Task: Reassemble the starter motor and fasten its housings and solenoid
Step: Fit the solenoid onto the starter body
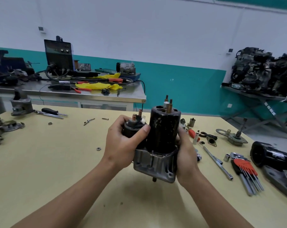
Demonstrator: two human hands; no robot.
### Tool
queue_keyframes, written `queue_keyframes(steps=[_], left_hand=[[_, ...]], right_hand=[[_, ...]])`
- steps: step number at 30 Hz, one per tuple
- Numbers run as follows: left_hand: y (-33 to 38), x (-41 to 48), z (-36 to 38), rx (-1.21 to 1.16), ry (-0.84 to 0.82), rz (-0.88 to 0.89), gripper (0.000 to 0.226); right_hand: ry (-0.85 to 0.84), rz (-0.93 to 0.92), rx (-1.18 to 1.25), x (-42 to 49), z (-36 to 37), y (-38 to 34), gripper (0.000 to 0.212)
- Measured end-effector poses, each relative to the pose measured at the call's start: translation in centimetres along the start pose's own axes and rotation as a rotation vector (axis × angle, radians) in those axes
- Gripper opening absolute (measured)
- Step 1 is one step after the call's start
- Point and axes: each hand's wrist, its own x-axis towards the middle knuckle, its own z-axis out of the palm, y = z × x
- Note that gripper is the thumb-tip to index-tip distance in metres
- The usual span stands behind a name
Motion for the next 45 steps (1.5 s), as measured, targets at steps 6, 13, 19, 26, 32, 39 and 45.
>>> queue_keyframes(steps=[6,13,19,26,32,39,45], left_hand=[[-0.2,0.0,0.3,0.042,0.011,0.035,0.046],[-1.1,0.2,1.7,0.038,-0.190,-0.063,0.047],[-2.4,4.2,-4.0,0.361,-0.322,-0.188,0.054],[-7.6,4.3,-6.1,1.076,-0.559,-0.322,0.030],[-8.3,4.3,-5.1,1.183,-0.459,-0.207,0.022],[-5.2,4.4,-4.7,0.951,-0.337,-0.150,0.028],[4.8,4.3,-4.2,0.286,-0.319,0.037,0.024]], right_hand=[[-0.122,-0.394,-0.360,-0.9,0.8,-1.9,0.045],[0.037,-0.400,-0.269,-0.3,-0.5,-2.4,0.044],[0.140,-0.358,-0.255,-0.7,-0.7,-2.4,0.038],[0.106,-0.379,-0.286,-1.3,-0.7,-2.7,0.039],[0.038,-0.430,-0.302,-1.6,0.1,-2.7,0.034],[0.033,-0.438,-0.295,-1.7,0.3,-2.7,0.038],[0.038,-0.432,-0.305,-1.5,0.4,-2.8,0.037]])
